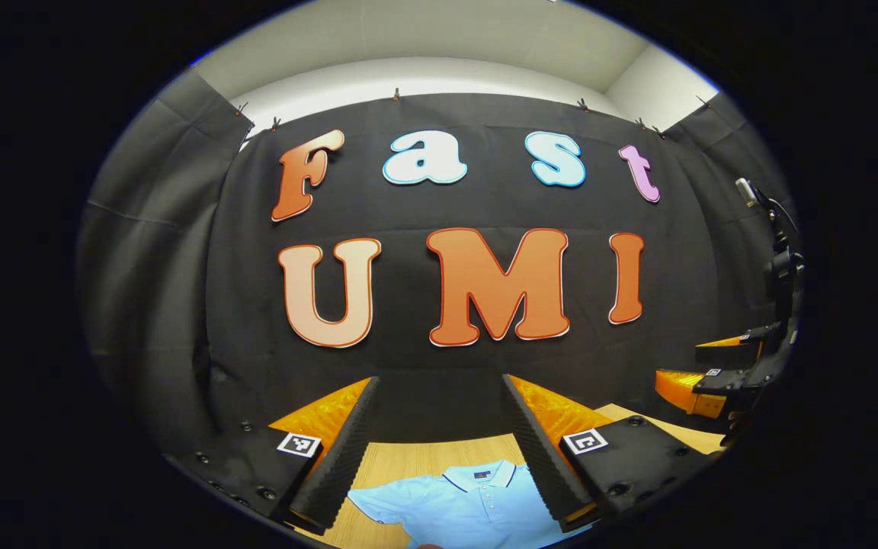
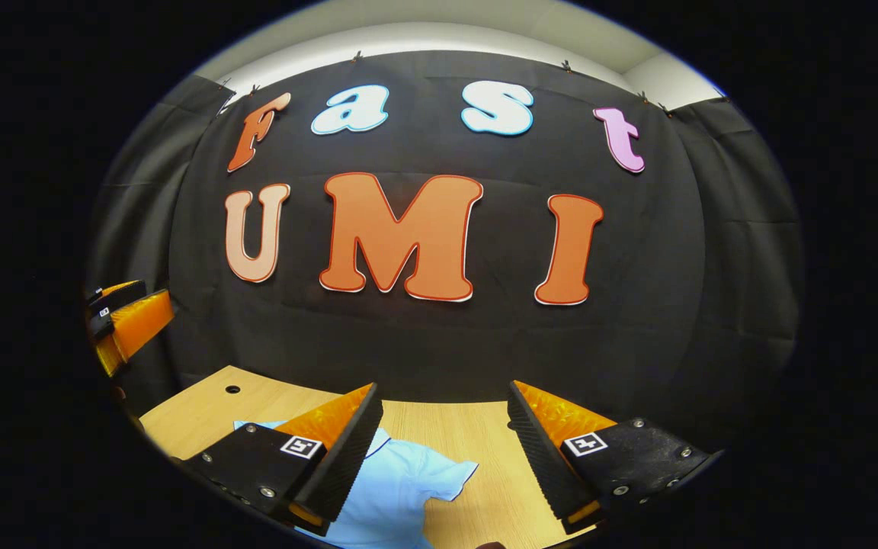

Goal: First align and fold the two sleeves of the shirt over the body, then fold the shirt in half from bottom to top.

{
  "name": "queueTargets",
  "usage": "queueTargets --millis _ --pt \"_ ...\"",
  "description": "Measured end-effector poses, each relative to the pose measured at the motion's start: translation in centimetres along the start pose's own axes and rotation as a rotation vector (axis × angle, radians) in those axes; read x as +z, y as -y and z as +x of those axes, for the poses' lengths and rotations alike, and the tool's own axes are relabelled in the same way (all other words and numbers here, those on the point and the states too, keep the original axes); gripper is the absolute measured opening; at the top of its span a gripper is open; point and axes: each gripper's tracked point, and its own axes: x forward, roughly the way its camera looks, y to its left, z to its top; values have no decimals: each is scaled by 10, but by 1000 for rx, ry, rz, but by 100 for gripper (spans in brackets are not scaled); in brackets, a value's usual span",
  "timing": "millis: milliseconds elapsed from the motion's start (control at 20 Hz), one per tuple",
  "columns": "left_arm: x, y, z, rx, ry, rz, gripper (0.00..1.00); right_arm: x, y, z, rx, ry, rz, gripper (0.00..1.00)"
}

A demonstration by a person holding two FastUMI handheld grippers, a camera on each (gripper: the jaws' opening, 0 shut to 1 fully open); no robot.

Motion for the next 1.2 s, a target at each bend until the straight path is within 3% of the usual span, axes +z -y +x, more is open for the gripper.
queueTargets --millis 250,550,1200 --pt "0 2 4 24 -3 21 100 -20 3 24 4 -73 0 99" --pt "-4 3 7 42 -19 23 100 -70 13 56 2 -241 -22 99" --pt "-2 -15 -9 156 -38 68 100 -169 14 110 39 -584 7 98"
